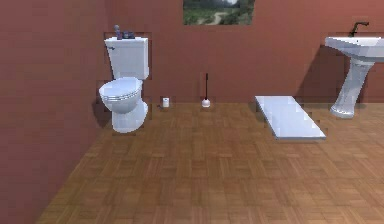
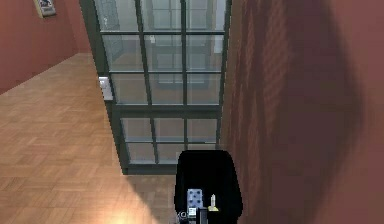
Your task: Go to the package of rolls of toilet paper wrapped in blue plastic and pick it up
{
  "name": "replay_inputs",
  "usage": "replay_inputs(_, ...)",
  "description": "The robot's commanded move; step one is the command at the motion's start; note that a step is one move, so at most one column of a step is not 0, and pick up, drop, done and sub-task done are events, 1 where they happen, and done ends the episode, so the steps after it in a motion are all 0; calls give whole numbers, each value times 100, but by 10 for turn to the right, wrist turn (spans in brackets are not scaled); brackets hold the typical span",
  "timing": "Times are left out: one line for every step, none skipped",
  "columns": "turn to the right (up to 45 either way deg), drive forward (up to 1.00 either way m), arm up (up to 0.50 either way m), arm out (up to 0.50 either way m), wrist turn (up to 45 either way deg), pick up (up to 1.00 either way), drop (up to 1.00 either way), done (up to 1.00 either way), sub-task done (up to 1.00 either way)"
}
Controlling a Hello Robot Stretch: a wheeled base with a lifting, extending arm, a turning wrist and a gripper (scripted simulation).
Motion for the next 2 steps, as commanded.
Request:
replay_inputs(0,0,0,0,450,0,0,0,0)
replay_inputs(0,0,0,0,450,0,0,0,0)
